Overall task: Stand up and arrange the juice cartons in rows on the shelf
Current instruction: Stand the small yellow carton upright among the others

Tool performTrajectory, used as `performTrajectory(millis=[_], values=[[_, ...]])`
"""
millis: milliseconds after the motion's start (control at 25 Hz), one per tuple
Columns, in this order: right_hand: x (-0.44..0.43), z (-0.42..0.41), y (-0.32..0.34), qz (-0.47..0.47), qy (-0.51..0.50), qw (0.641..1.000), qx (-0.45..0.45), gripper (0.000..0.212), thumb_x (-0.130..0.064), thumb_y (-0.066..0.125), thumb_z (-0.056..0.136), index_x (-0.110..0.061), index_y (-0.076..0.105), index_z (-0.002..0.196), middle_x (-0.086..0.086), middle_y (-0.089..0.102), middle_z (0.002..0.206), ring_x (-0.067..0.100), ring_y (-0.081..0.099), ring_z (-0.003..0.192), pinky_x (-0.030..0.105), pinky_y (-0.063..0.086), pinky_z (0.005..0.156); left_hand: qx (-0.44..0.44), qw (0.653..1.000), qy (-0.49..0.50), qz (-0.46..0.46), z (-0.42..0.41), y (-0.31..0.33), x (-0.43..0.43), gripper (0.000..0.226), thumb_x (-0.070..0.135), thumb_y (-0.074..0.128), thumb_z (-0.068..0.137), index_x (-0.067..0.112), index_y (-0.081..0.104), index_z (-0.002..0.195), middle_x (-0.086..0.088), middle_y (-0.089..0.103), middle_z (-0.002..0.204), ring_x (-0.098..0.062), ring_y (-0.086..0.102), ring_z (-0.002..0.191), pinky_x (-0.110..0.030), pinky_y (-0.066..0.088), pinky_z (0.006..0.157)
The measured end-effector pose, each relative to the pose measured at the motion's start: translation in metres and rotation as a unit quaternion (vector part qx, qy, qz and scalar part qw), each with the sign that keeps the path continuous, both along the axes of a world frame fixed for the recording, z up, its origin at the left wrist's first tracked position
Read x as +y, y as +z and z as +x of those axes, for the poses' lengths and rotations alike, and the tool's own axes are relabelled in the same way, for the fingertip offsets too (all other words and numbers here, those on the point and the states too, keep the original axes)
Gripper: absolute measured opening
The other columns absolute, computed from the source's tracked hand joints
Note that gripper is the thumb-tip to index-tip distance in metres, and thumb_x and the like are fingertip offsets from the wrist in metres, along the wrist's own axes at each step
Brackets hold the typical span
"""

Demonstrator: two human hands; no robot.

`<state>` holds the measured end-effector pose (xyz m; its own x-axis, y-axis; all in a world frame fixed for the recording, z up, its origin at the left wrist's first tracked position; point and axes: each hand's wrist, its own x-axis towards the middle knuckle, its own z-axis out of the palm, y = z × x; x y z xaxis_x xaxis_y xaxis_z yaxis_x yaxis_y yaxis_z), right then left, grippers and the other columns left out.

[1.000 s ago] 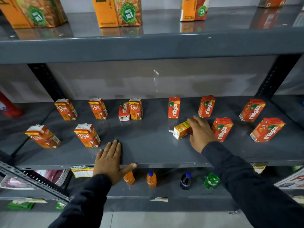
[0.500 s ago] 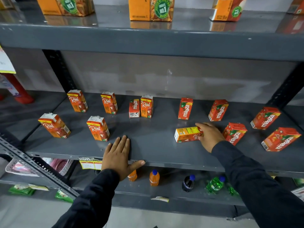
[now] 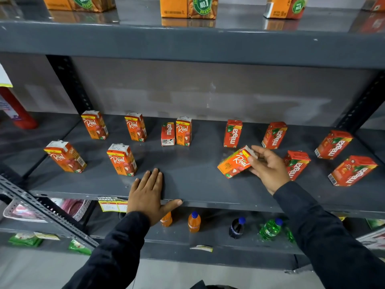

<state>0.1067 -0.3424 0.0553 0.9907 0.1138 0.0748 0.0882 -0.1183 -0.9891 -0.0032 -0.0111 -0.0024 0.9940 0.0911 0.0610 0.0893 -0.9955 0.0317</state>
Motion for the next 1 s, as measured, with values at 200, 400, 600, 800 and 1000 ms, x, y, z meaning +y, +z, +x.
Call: performTrajectory(millis=[200,400,600,800,1000], values=[[0.018,-0.021,0.004,0.101,-0.059,0.99,0.072,0.011,-0.026,0.058,0.09,-0.023,0.064,0.098,0.002,0.068,0.092,0.015,0.065,0.085,0.039,0.055,0.079,0.001,1.0,0.006,0.003,-0.001,0.001,-0.001,0.119,0.096,0.003,0.065,0.016,0.01,0.153,-0.001,0.005,0.162,-0.021,0.001,0.149,-0.041,0.0,0.118],[0.025,-0.033,0.009,0.114,-0.06,0.986,0.109,0.017,-0.032,0.06,0.088,-0.017,0.067,0.092,-0.001,0.07,0.073,0.01,0.069,0.067,0.037,0.056,0.066,-0.046,0.999,-0.001,-0.003,-0.015,-0.004,-0.007,0.105,0.087,0.019,0.077,0.01,0.037,0.146,-0.007,0.033,0.155,-0.028,0.027,0.143,-0.046,0.018,0.115],[0.032,-0.034,0.011,0.12,-0.043,0.986,0.106,0.015,-0.032,0.061,0.087,-0.018,0.067,0.087,-0.005,0.072,0.068,0.01,0.07,0.068,0.032,0.056,0.058,-0.078,0.997,0.005,-0.016,-0.033,-0.019,-0.01,0.093,0.079,0.029,0.082,0.007,0.046,0.139,-0.011,0.043,0.149,-0.032,0.035,0.139,-0.049,0.022,0.114],[0.059,-0.026,0.016,0.103,-0.014,0.991,0.086,0.008,-0.028,0.066,0.085,-0.022,0.07,0.088,-0.004,0.074,0.077,0.014,0.07,0.079,0.036,0.057,0.063,-0.059,0.998,0.004,0.0,-0.032,-0.013,-0.011,0.094,0.079,0.03,0.082,0.006,0.047,0.139,-0.012,0.044,0.148,-0.033,0.039,0.137,-0.051,0.023,0.112],[0.117,-0.01,0.025,0.041,0.013,0.999,0.005,0.007,-0.029,0.07,0.081,-0.034,0.069,0.085,-0.008,0.071,0.094,0.009,0.069,0.09,0.03,0.057,0.073,-0.035,0.999,-0.004,0.0,-0.034,-0.009,-0.008,0.098,0.082,0.029,0.08,0.009,0.038,0.145,-0.009,0.034,0.154,-0.031,0.029,0.143,-0.049,0.016,0.115]])
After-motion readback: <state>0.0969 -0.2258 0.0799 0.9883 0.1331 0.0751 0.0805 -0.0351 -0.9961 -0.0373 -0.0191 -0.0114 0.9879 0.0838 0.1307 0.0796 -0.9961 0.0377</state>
